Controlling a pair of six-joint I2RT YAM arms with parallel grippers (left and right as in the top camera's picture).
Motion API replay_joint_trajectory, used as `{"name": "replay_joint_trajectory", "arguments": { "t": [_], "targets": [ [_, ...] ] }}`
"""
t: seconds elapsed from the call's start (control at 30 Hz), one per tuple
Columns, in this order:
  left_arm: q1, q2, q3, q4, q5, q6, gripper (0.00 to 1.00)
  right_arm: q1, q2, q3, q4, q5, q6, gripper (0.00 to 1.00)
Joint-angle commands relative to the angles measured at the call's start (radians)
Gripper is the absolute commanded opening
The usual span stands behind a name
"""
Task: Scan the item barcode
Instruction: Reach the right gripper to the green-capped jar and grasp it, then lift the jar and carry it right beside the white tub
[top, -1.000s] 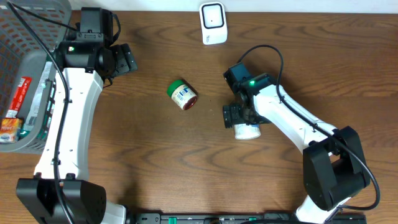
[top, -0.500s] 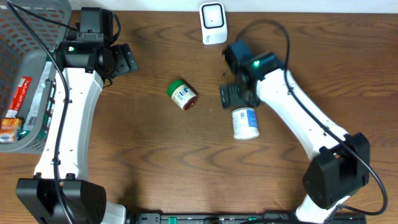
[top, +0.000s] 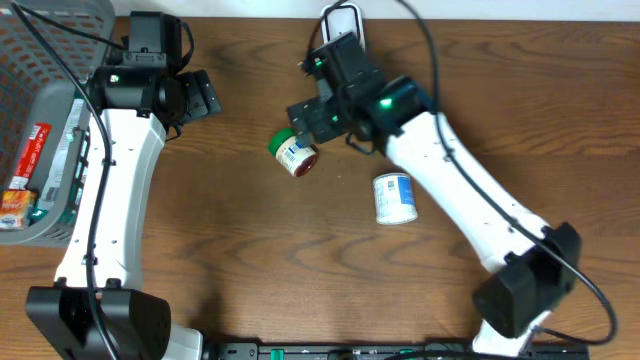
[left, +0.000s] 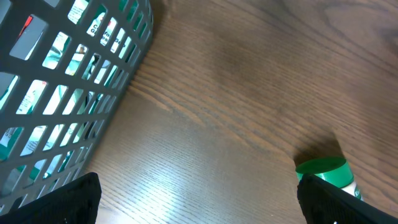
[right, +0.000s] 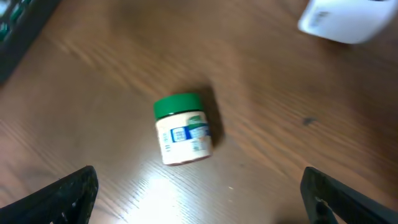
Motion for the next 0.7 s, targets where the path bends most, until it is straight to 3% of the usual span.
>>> {"name": "replay_joint_trajectory", "arguments": {
  "t": [0.0, 0.4, 0.47, 0.53, 0.67],
  "targets": [
    [0.003, -0.003, -0.006, -0.002, -0.006, 0.002, 0.98, 0.048, 0.126, 0.000, 0.020, 0.029, -0.100, 0.99],
    [0.003, -0.003, -0.006, -0.002, -0.006, 0.002, 0.98, 0.136, 0.358, 0.000, 0.105, 0.232, -0.173, 0.99],
    [0.003, -0.003, -0.006, -0.002, -0.006, 0.002, 0.98, 0.136, 0.371, 0.000, 0.109, 0.231, -0.172, 0.88],
    [0.003, -0.003, -0.006, -0.002, -0.006, 0.002, 0.98, 0.136, 0.371, 0.000, 0.110, 0.231, -0.172, 0.83],
    [0.003, -0.003, -0.006, -0.002, -0.006, 0.002, 0.98, 0.138, 0.372, -0.005, 0.132, 0.216, -0.172, 0.86]
  ]
}}
